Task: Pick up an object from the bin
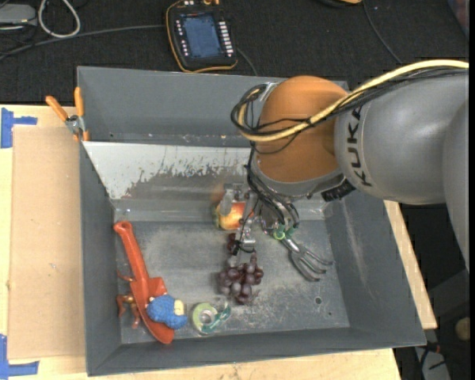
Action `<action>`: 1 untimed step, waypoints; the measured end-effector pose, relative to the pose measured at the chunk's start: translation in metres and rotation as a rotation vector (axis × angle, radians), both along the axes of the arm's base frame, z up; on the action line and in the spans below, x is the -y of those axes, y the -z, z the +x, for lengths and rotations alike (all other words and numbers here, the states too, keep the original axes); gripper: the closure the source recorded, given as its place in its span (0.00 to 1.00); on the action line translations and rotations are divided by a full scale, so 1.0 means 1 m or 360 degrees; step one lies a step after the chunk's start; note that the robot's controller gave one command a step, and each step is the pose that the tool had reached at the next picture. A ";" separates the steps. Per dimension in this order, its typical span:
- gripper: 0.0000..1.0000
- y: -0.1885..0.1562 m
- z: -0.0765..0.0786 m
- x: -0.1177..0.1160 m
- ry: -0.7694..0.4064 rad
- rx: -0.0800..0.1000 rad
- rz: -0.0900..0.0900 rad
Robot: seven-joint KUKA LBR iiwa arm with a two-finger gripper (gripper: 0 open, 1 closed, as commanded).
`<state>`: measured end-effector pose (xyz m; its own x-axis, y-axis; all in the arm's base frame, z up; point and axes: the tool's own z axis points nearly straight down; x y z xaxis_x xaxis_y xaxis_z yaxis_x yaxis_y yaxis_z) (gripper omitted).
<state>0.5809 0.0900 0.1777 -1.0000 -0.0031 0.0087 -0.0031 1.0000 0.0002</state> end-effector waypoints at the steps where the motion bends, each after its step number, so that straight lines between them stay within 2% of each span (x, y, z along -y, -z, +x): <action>1: 0.00 -0.005 0.001 0.001 0.0006 0.0012 0.0001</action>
Offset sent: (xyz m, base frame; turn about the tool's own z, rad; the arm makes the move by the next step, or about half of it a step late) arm -0.0173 -0.0379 -0.1077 -0.3895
